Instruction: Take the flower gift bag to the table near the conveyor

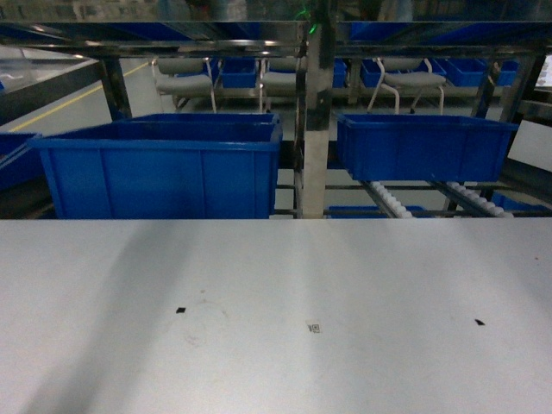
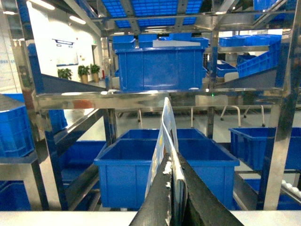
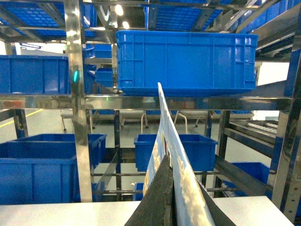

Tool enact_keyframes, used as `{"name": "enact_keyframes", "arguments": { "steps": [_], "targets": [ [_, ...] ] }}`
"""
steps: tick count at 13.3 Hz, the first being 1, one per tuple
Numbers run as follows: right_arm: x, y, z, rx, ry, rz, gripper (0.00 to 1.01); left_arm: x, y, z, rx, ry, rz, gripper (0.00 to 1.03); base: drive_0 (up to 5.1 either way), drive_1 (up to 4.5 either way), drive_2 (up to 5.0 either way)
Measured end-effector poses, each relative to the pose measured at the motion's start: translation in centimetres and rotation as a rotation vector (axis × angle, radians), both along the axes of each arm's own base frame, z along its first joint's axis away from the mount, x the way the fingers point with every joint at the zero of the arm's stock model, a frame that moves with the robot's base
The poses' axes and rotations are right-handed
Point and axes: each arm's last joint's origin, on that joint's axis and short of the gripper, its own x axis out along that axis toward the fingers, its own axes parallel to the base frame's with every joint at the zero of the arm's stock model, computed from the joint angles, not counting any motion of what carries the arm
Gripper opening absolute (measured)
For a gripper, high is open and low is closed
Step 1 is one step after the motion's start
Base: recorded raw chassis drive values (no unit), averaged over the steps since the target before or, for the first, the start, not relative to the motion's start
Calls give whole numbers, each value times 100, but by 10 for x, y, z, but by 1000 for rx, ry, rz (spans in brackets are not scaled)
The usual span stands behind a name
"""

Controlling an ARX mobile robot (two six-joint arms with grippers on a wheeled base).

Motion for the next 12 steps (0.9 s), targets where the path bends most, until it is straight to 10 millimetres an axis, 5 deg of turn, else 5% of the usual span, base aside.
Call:
{"name": "enact_keyframes", "arguments": {
  "steps": [9, 12],
  "targets": [
    [0, 0, 0, 0, 1, 0, 2, 1, 0, -2, -1, 10, 0, 2, 0, 0, 0],
    [31, -10, -24, -71, -5, -17, 2, 1, 0, -2, -1, 11, 0, 2, 0, 0, 0]
  ]
}}
